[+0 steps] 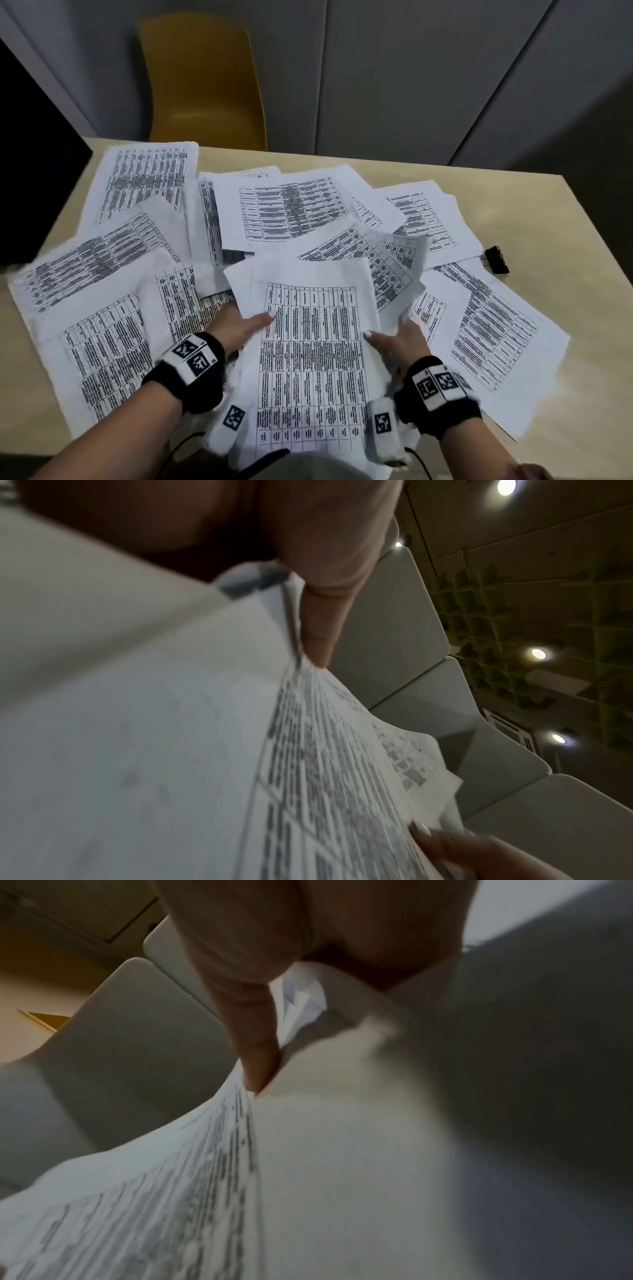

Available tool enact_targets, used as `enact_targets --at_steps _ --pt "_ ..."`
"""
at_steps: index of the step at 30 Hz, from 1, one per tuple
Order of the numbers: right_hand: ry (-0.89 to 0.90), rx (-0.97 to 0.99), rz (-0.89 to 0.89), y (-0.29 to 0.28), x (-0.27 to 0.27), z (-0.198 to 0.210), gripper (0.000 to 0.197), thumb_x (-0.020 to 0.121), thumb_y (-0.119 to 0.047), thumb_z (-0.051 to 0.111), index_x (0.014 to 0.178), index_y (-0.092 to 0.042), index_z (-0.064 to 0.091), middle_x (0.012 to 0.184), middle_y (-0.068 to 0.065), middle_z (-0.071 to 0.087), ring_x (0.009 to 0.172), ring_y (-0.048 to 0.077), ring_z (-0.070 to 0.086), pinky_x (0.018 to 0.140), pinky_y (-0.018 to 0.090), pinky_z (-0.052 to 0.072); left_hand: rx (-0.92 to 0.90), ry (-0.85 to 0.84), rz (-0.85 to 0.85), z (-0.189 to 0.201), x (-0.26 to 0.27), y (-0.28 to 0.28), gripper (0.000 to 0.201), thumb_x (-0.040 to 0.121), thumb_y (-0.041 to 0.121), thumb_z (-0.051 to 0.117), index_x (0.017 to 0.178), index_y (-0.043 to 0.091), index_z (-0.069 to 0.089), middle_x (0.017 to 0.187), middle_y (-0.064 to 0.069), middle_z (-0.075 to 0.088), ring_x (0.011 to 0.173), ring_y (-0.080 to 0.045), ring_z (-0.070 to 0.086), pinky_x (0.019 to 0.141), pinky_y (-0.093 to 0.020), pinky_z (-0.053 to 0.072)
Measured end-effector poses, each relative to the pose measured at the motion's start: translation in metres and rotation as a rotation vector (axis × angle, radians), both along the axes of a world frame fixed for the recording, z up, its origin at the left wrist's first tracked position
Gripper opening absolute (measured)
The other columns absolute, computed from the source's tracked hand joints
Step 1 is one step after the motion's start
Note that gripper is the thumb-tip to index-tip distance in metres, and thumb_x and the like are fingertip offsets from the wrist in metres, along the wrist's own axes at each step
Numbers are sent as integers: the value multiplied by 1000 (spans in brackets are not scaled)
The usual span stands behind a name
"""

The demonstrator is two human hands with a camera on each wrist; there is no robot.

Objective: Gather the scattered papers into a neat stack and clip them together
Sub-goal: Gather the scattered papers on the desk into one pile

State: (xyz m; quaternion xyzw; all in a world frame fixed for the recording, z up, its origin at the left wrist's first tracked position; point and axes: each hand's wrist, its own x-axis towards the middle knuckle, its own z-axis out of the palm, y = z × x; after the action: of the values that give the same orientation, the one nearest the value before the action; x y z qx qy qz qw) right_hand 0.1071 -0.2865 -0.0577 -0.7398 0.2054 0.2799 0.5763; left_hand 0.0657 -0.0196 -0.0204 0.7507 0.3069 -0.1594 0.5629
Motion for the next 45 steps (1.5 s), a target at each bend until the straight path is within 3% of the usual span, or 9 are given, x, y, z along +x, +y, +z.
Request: enact_targets --at_steps 3,10,15,21,27,29,36,42,45 --pt "56 -80 -58 -5 -1 -8 93 73 -15 75 145 -12 16 130 11 48 104 35 56 87 44 50 -5 -137 211 1 22 25 26 86 36 60 109 25 58 100 1 64 85 -18 60 73 -29 47" --pt "61 -34 -65 -12 3 -14 87 74 -20 75 142 -6 23 131 19 47 120 37 47 95 47 43 -63 -45 508 -15 90 71 33 84 39 62 70 9 59 55 -6 59 28 -9 46 39 -15 40" --pt "11 -52 -10 -13 3 -12 52 75 -19 75 112 1 44 85 13 59 66 21 52 60 29 46 229 105 268 -21 102 78 37 75 39 67 64 5 60 75 -18 59 71 -27 55 74 -30 45" --pt "-16 19 -56 -19 2 -9 42 78 -14 72 109 -5 45 65 -4 47 48 5 45 45 19 36 406 -94 317 -11 95 77 9 75 14 62 71 6 59 77 -14 58 75 -26 53 69 -28 41" --pt "5 122 -90 -22 1 -9 79 75 -13 74 138 -1 29 96 9 58 99 35 60 95 47 47 310 -272 391 -5 59 92 34 78 -8 55 108 8 57 100 -10 60 85 -23 56 61 -19 47" --pt "6 107 -88 -19 0 -12 80 64 -23 79 131 -2 40 96 16 64 92 37 63 90 58 48 336 -318 407 -5 47 97 41 82 -8 50 120 4 54 106 -7 58 85 -20 54 54 -15 46" --pt "6 89 -70 -22 2 -10 30 79 -6 69 101 8 55 52 7 62 48 23 60 56 36 54 92 -573 682 16 34 111 33 86 -9 43 114 1 57 99 -12 60 60 -7 58 50 -9 50" --pt "48 99 -109 -23 3 -26 72 63 -25 81 122 -2 47 87 16 64 65 26 62 60 34 52 -85 -464 356 41 36 91 25 89 -5 47 104 9 60 100 -8 61 84 -21 55 71 -30 51" --pt "32 72 -124 -18 3 -15 43 77 -1 66 115 8 49 67 13 65 39 11 60 39 19 47 66 -331 99 39 37 81 28 87 -3 49 92 20 63 99 -6 65 90 -25 58 77 -38 50"
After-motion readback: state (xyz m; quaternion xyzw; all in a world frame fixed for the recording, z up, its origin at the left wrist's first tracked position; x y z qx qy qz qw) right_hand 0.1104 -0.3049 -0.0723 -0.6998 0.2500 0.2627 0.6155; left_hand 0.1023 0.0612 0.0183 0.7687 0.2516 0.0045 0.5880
